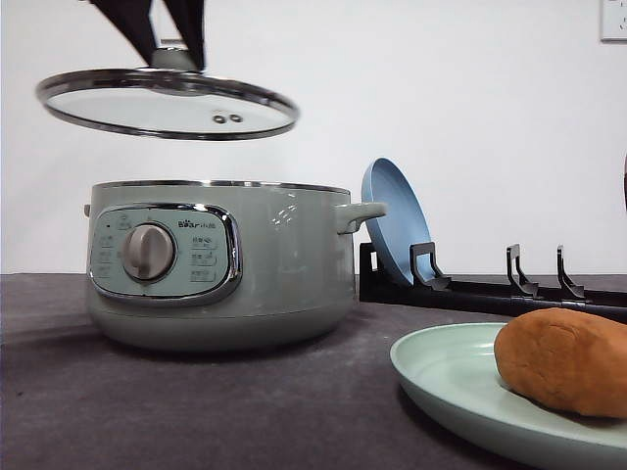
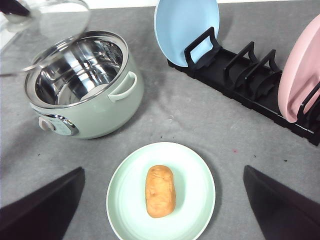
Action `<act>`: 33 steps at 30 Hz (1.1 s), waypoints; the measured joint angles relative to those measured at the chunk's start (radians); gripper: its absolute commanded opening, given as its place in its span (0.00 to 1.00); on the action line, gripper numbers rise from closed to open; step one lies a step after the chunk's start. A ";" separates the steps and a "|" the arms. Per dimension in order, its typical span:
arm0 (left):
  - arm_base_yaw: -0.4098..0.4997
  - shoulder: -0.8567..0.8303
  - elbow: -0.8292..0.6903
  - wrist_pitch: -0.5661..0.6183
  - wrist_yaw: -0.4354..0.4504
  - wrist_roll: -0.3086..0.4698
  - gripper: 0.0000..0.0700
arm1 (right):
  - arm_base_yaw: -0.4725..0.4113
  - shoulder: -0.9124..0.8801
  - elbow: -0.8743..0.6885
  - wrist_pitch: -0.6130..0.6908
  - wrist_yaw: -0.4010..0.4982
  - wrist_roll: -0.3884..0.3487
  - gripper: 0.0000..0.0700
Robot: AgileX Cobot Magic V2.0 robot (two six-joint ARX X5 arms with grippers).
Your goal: Transfer potato from steamer to green plate
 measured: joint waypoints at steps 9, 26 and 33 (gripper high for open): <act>-0.078 0.000 -0.001 0.000 0.000 0.002 0.00 | 0.000 0.000 0.000 0.000 0.000 0.000 0.92; -0.085 0.060 -0.017 0.001 -0.001 0.002 0.00 | 0.000 0.000 0.000 0.000 0.000 0.000 0.92; -0.097 0.096 -0.017 0.001 -0.001 0.002 0.00 | 0.000 0.000 0.000 0.001 0.023 0.000 0.92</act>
